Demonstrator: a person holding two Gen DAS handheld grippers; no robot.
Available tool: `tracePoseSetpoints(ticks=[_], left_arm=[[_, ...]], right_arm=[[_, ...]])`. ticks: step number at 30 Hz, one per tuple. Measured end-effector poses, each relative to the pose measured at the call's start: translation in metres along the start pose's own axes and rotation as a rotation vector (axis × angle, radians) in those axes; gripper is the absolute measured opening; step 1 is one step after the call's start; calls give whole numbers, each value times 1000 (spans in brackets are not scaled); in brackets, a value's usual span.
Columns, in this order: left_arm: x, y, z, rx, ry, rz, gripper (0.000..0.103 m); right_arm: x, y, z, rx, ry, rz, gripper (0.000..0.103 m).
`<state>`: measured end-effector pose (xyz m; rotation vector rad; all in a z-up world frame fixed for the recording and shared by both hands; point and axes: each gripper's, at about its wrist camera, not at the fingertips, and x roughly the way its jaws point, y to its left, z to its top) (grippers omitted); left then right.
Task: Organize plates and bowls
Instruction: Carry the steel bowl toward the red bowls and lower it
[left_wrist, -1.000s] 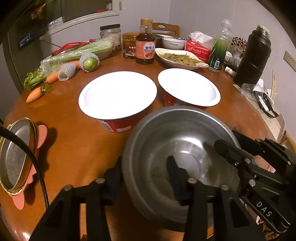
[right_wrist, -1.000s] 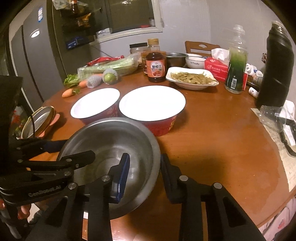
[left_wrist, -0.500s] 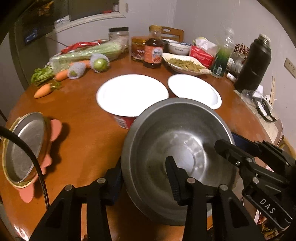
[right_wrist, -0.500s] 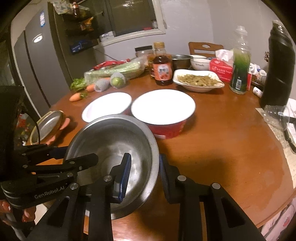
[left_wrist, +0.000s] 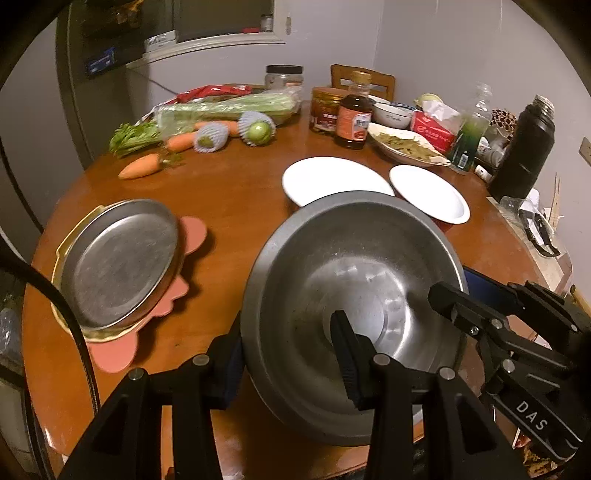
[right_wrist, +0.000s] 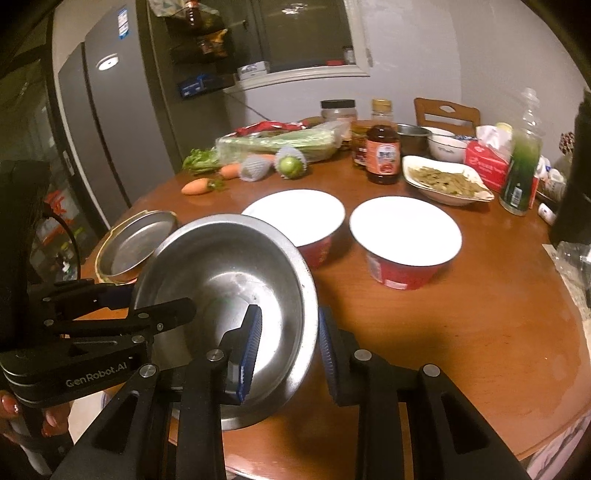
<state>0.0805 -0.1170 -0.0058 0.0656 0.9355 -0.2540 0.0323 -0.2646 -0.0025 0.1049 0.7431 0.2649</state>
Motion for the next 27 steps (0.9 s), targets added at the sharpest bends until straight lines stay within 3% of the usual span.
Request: tracePoseSetpoints(ticks=[10, 27], left_arm=[[-3, 12, -8, -6, 6, 17, 44], [20, 6, -9, 16, 36, 36, 44]], right_arm=[[0, 22, -4, -38, 7, 13, 32], [17, 11, -11, -4, 44, 8, 32]])
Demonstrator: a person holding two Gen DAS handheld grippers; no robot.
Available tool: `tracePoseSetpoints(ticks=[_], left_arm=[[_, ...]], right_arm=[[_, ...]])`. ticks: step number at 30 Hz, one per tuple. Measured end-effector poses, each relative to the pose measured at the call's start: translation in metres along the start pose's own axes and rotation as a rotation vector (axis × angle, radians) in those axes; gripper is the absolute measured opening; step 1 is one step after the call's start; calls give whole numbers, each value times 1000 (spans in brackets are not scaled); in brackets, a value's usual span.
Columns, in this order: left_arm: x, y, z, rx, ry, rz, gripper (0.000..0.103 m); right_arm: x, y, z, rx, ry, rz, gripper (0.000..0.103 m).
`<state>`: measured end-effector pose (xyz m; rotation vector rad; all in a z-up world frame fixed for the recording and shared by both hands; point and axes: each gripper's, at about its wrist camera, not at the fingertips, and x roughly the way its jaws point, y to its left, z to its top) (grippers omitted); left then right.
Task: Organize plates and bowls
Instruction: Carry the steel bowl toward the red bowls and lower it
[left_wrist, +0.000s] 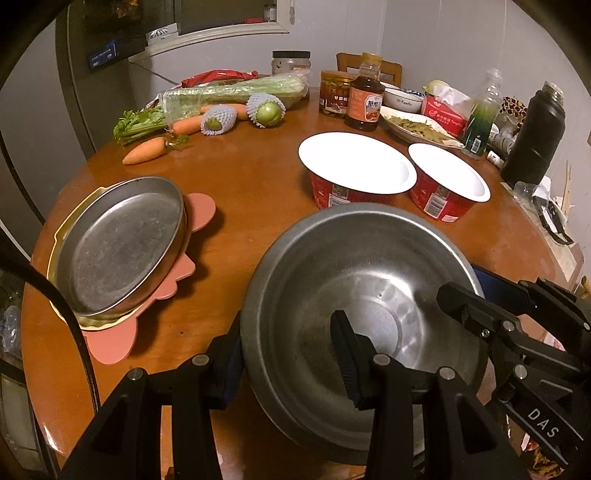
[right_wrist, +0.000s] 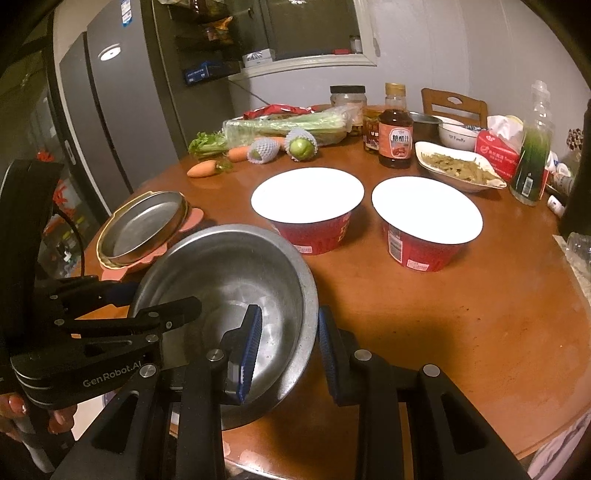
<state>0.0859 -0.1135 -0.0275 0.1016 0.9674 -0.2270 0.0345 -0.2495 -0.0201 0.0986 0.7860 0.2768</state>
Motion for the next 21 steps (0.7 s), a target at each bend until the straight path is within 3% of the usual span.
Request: tracePoseSetpoints(ticks=[21], left_arm=[[10, 2, 4, 1, -26, -33, 45]], right_arm=[[13, -7, 0, 44, 5, 6, 34]])
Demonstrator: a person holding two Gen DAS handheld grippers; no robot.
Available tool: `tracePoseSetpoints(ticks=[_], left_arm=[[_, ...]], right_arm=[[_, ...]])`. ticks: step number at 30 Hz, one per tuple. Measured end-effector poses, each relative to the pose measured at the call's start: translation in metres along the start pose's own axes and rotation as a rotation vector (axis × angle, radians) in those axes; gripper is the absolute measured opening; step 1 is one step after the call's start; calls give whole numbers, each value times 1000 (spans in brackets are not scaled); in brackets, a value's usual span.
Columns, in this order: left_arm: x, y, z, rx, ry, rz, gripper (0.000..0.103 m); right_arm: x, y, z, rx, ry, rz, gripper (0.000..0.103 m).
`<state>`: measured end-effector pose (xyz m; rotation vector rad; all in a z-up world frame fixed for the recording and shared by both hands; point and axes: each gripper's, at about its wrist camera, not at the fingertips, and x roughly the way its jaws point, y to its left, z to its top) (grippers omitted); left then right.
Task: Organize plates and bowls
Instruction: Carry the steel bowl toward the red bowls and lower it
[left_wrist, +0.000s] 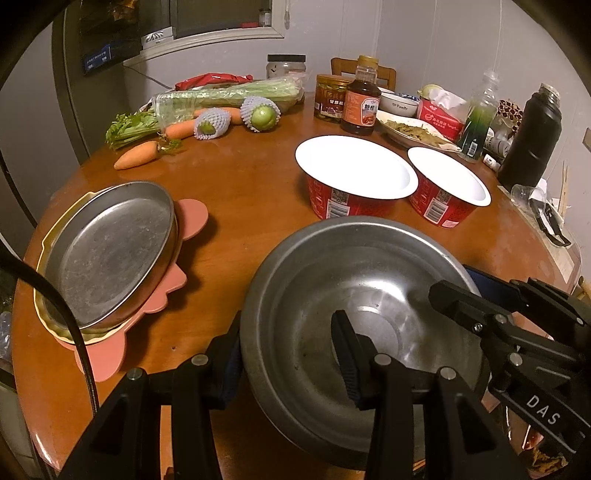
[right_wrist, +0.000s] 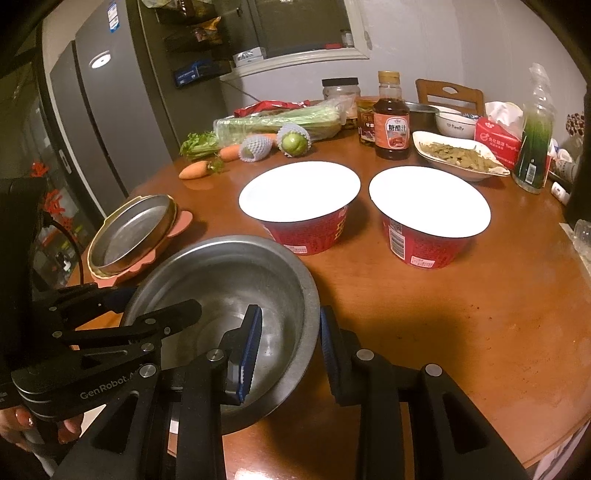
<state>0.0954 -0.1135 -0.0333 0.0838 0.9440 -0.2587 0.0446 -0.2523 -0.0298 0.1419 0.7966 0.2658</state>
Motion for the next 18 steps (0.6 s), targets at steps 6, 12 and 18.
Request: tracePoseSetpoints(ticks=[6, 12, 18], left_arm=[[-2, 5, -1, -11, -6, 10, 46], [-10, 9, 0, -16, -28, 3, 49], [-23, 10, 4, -17, -62, 8, 52]], right_arm=[[0, 1, 1, 1, 4, -4, 34], [-5, 0, 3, -2, -8, -19, 37], [-12, -5, 8, 17, -36, -26, 38]])
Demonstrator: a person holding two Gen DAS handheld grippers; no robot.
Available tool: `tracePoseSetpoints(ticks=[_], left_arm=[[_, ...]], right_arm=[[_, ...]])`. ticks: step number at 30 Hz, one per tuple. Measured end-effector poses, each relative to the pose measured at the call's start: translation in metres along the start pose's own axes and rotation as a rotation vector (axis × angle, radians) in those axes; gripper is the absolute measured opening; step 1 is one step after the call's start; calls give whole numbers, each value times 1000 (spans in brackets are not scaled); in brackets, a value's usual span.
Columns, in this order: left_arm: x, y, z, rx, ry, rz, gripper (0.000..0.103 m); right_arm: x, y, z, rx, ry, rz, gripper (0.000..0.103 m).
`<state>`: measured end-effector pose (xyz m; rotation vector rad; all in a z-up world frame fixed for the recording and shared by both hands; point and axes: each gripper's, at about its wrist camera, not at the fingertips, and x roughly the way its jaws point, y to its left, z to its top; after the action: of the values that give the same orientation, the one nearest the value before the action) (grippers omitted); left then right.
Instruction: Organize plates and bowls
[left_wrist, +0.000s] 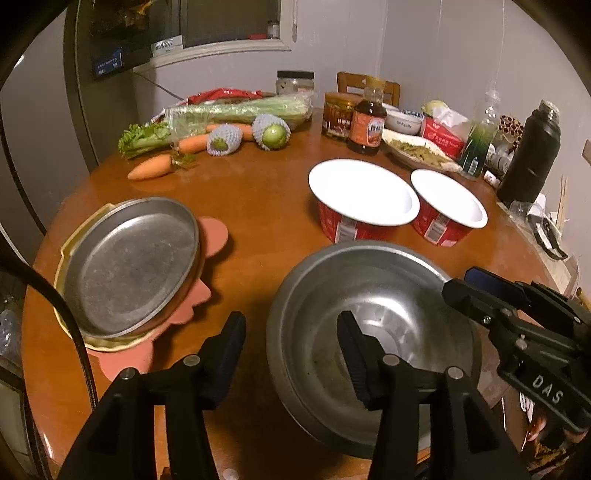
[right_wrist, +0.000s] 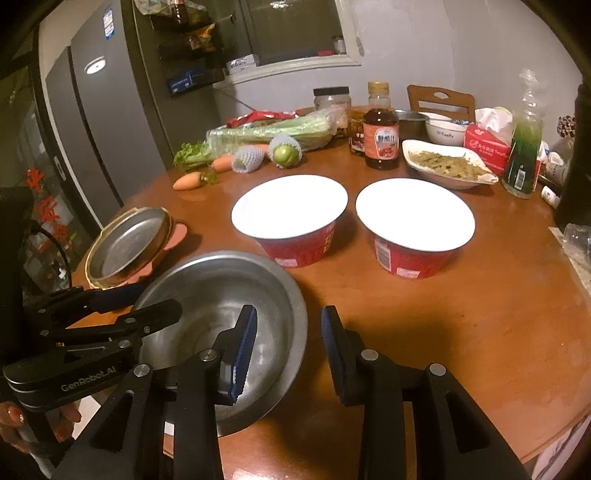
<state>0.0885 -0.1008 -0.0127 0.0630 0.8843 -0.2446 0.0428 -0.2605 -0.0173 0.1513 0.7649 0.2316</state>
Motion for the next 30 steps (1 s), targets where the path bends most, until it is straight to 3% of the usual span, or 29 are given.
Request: tracePoseSetpoints(ticks=[3, 7, 22, 30], left_arm=[[-7, 1, 7, 5, -22, 3, 54], [-12, 2, 19, 10, -48, 8, 56], [-3, -3, 69, 22, -74, 4, 56], [16, -1, 92, 25, -45, -8, 57]], right_arm=[[-4, -3, 5, 17, -15, 4, 39], [-5, -5, 16, 36, -37, 13, 49], [9, -21, 45, 119, -22, 21, 49], [23, -25, 57, 151, 6, 32, 49]])
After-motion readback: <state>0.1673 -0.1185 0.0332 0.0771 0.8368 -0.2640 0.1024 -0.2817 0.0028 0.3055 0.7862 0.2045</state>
